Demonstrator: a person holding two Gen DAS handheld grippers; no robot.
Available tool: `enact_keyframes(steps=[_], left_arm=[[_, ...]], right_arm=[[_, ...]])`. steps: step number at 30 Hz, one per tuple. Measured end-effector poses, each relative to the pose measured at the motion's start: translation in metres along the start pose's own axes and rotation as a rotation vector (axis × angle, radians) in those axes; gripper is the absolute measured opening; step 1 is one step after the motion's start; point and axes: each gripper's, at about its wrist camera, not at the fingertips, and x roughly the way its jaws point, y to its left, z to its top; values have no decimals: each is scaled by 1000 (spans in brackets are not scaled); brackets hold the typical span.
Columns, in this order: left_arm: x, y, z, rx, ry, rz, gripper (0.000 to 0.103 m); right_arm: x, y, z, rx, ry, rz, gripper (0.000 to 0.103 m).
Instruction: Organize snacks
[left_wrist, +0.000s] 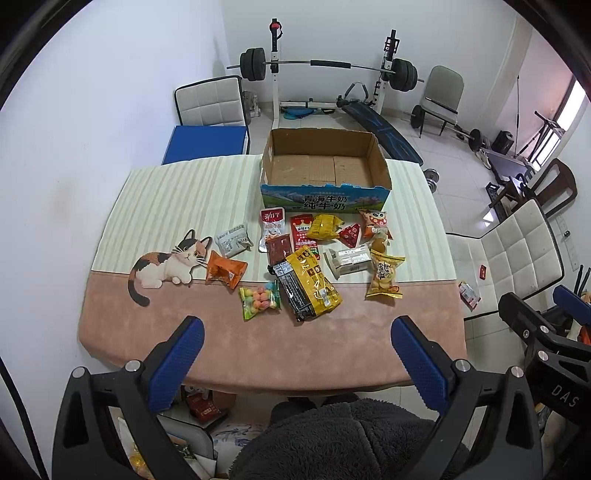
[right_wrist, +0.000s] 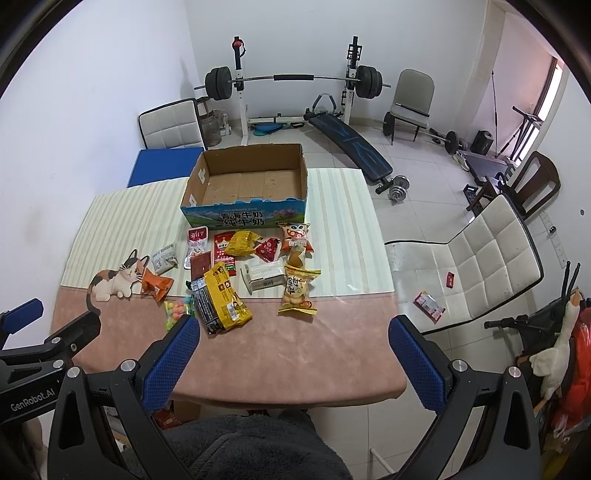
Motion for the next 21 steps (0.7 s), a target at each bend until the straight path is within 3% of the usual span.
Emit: enact_keyframes(steps=[21], left_arm=[[-1,-8,6,1,0,-1,103]], right_arm=[[2,4,6,0,2,7,103]])
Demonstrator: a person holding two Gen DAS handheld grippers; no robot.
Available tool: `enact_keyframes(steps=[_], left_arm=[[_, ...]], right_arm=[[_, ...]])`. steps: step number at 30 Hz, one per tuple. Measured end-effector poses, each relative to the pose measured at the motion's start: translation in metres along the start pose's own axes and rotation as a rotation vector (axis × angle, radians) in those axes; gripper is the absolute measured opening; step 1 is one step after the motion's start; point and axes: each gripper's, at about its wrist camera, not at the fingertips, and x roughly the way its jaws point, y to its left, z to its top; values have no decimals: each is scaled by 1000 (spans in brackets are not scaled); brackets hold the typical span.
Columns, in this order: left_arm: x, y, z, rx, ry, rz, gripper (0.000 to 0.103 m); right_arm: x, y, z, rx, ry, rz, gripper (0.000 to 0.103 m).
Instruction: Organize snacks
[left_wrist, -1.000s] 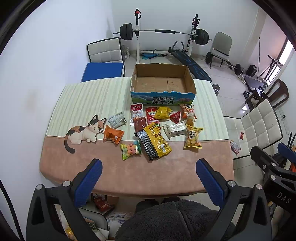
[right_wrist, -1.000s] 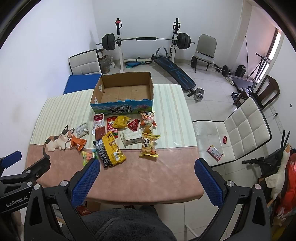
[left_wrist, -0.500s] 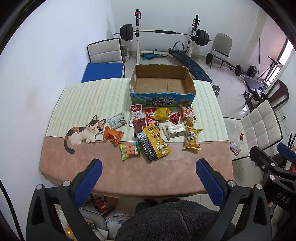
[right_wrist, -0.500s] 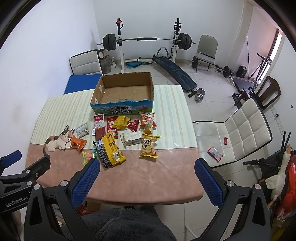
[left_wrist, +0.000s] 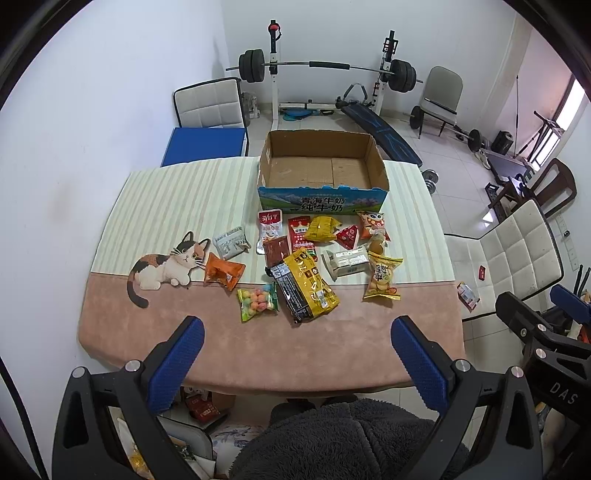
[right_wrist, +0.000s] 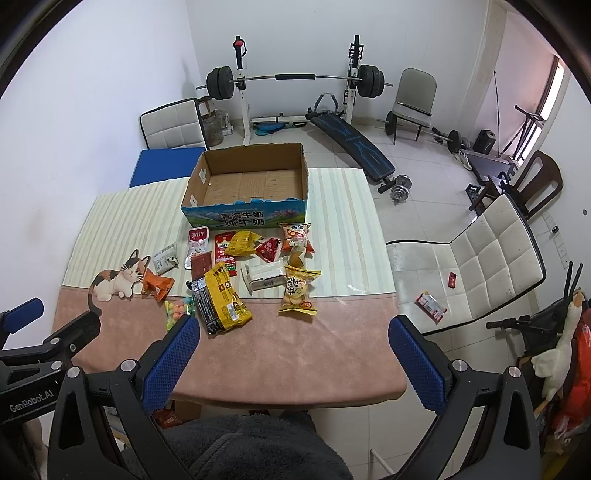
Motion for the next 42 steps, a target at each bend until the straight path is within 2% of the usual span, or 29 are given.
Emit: enact_keyframes(steps=[9,15,22,24,26,27,32,37,40,42], left_arm=[[1,-5,3,-7,10,-3,103],[43,10,19,-94,75,-37,103],[157,36,31,-261,288,-117,103],[201,42,30,-347,377,-188,103],[235,44,27,-409,437,-226,103],[249,43,27,-427,460,-232,103],[327,30,25,-451,559,-204,103],[395,29,12,-531,677,-217,103],[418,32,8,-562,698,-210,103],[424,34,6,-573,694,-180,103]], right_arm=[[10,-9,0,19,22,19,103],[53,-25,6,70,85,42,103],[157,-49,14,109,227,64,103],[197,-53,14,109,277,56,103],[236,-57,12,116,334,54,103],[257,-60,11,135,367,79,103],[344,-70,5,215,499,151,103],[392,-68,7,217,547,142,103],[412,-68,6,214,570,142,103],[424,-66,5,212,583,140,103]])
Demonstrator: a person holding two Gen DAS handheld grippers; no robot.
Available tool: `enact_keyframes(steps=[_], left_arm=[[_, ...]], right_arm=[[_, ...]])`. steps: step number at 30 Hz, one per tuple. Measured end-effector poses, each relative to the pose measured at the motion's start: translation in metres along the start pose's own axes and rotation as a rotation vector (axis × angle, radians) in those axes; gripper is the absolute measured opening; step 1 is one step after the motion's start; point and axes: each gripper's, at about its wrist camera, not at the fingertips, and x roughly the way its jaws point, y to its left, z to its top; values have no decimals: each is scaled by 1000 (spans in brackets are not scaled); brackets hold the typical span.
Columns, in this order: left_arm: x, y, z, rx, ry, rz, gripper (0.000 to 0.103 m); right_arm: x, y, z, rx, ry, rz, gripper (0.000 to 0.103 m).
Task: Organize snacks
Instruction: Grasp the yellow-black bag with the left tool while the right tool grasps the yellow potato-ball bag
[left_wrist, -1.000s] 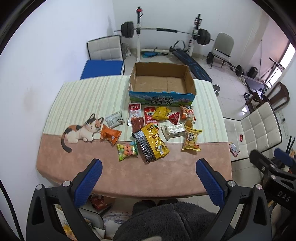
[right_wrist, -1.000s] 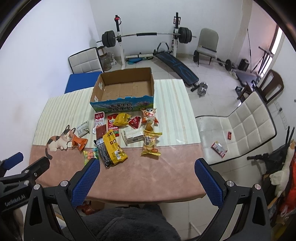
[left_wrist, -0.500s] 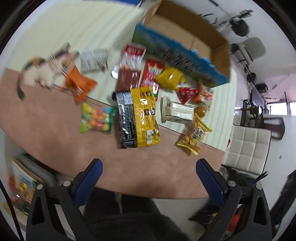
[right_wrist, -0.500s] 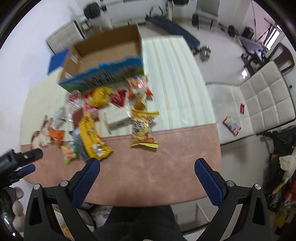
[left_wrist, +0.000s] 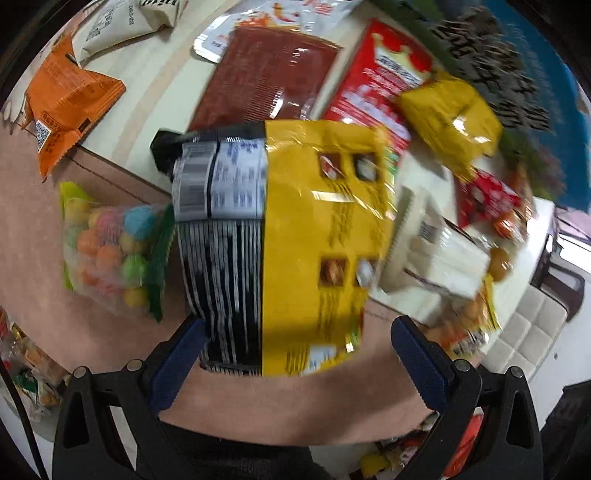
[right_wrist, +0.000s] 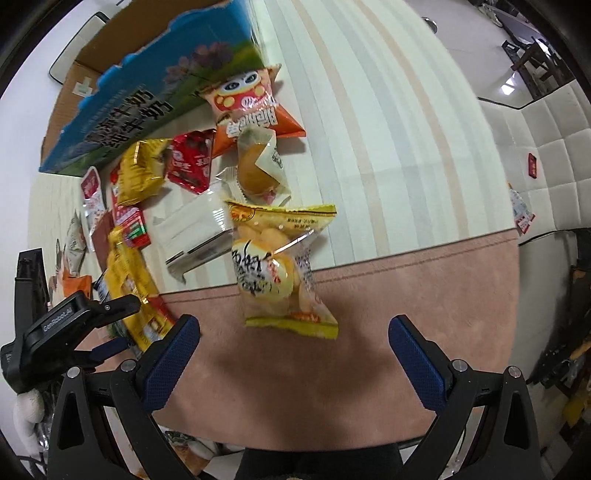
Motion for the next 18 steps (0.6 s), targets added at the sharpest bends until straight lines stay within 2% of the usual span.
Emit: enact_keyframes(steps=[9,13,15,17,18], left_arm=[[18,3,13,20,-22,96,103],[21,11,12,41,-48,99,92],[18,9,4,74,-67,132,90],[17,7,-2,118,-91,176,90],[16,5,-7,149,-109,206,90]], right_arm=[[43,9,11,9,52,0,103],[56,10,12,13,69,4,101],[62,10,13,27,72,13,96],[68,9,13,44,87,42,84],[70,8,12,51,88,50,81]])
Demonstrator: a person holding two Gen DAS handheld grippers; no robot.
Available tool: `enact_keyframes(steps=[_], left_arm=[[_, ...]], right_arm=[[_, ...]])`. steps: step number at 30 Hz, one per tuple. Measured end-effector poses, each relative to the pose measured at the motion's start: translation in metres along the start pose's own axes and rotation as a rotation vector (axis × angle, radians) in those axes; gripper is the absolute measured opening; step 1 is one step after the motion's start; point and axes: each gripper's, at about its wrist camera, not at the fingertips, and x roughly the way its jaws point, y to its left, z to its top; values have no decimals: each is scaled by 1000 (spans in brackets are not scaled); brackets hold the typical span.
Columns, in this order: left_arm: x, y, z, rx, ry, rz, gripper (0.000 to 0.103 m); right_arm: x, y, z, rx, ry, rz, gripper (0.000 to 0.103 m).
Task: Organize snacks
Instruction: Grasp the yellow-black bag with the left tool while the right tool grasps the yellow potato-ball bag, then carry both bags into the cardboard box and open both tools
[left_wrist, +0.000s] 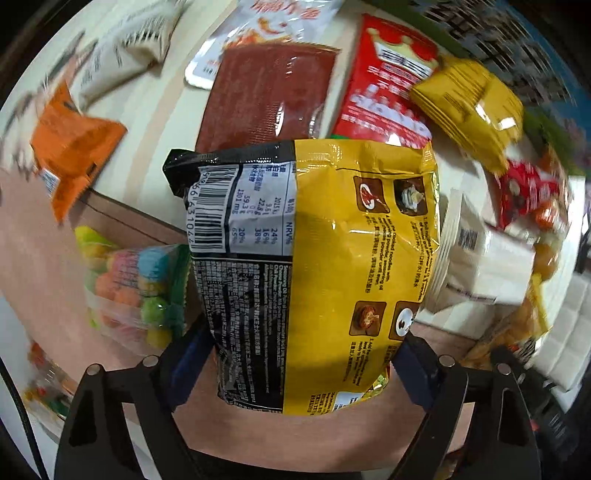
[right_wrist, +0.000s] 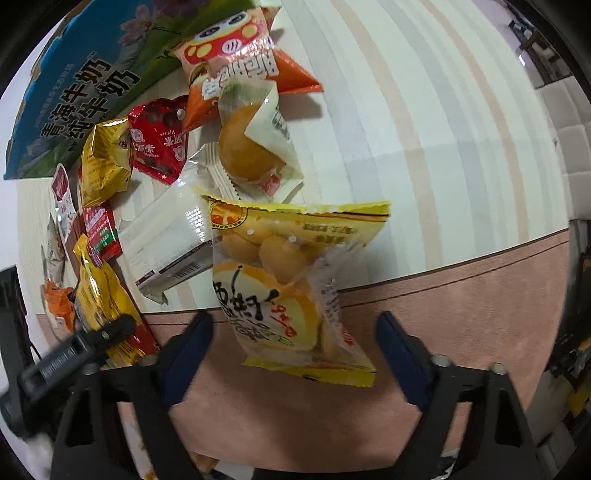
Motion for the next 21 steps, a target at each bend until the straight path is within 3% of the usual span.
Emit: enact_keyframes(steps=[5,8,15,21], left_arm=[[-5,-15,-26,150,-86,127,89],[-2,-21,-40,194,-111,161,89],[-14,-22,-74,238,-143,160,89],[-64,-31,-80,242,-192,118,89]], right_arm=[[4,-4,0,15,-16,20,56],[3,-8,-7,4,-35,21,49],[-4,-14,-34,-27,-28,29,45],[-38,-7,-64,-91,-38,103,45]])
